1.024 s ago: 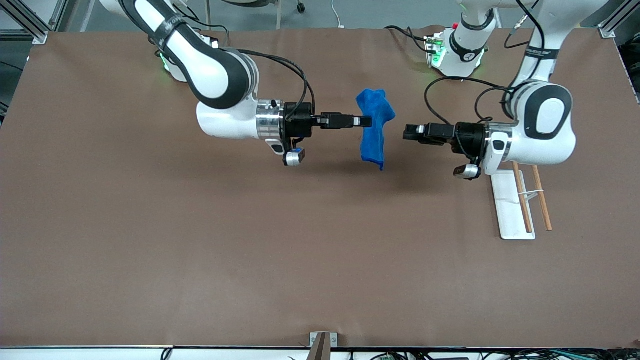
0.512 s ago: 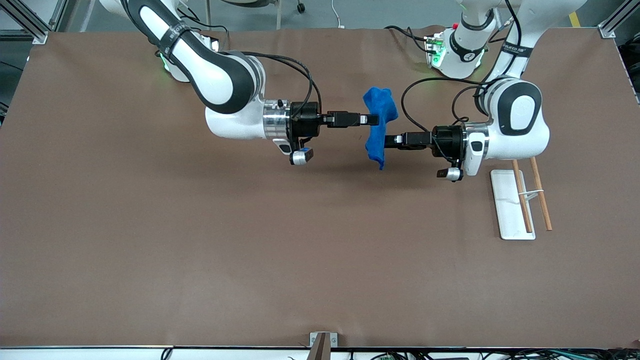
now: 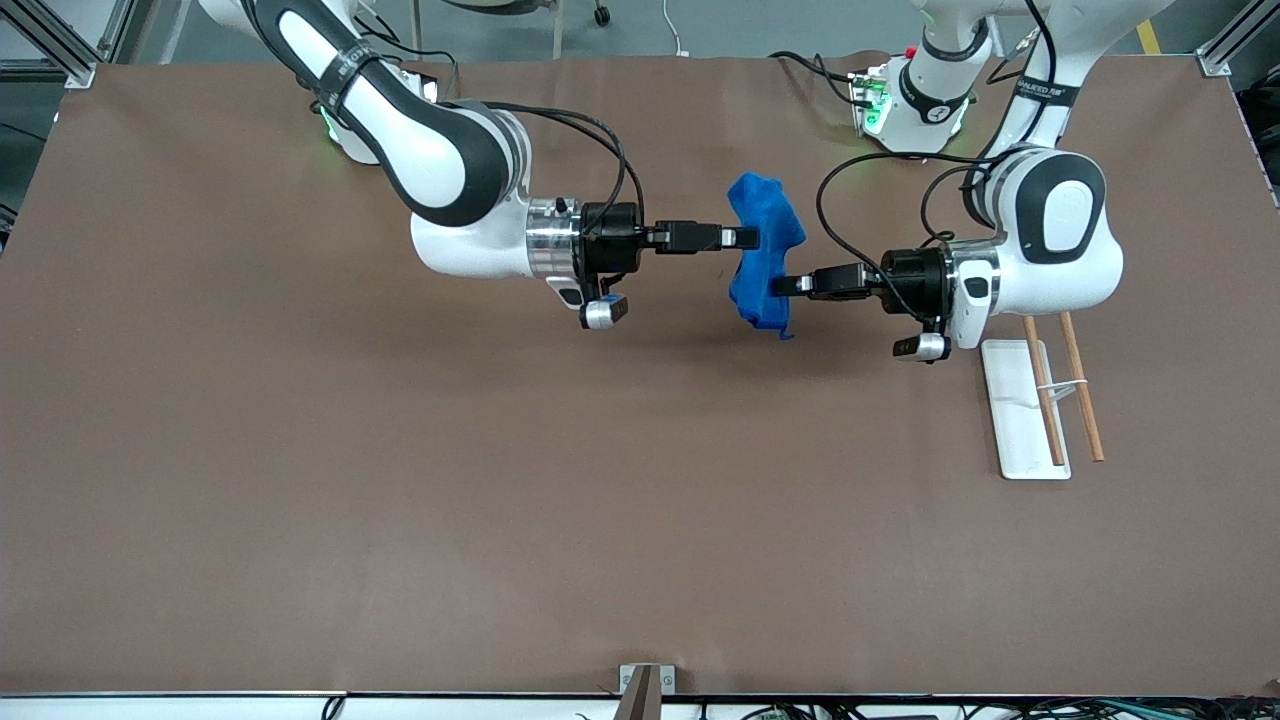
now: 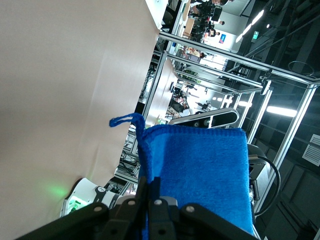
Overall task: Right arm passes towel to left arm to hang
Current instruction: 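Grasp the towel with the left gripper beside the right gripper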
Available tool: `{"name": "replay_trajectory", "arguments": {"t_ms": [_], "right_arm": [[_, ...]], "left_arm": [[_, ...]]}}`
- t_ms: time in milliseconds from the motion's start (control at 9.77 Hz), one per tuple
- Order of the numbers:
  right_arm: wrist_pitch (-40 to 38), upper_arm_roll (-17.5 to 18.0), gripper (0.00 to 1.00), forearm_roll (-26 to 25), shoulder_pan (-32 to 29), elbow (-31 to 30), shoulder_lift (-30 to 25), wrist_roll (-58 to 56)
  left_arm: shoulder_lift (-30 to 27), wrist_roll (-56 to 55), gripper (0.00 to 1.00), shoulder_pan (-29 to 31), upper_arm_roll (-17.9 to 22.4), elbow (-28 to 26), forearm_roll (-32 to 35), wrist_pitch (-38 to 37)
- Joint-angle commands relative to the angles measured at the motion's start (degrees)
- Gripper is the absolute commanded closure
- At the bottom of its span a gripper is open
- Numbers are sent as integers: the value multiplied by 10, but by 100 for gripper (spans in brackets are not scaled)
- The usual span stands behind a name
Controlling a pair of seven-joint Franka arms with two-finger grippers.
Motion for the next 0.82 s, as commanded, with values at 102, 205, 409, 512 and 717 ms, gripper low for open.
{"name": "replay_trajectory", "arguments": {"t_ms": [102, 205, 409, 512, 717], "right_arm": [[1, 5, 100, 20, 0, 5, 4, -15], [1, 5, 100, 20, -2, 5, 3, -10], [10, 2, 7, -19, -11, -10, -4, -8], [14, 2, 0, -57, -26, -19, -5, -5], [13, -1, 0, -148, -59, -27, -4, -3]], "left_arm": [[2, 20, 100, 7, 2, 1, 11, 14], [3, 17, 100, 8, 2, 8, 39, 14], [4, 6, 100, 9, 2, 23, 89, 14], [3, 2, 100, 10, 4, 31, 120, 13], [2, -36, 100, 11, 15, 58, 186, 8]]}}
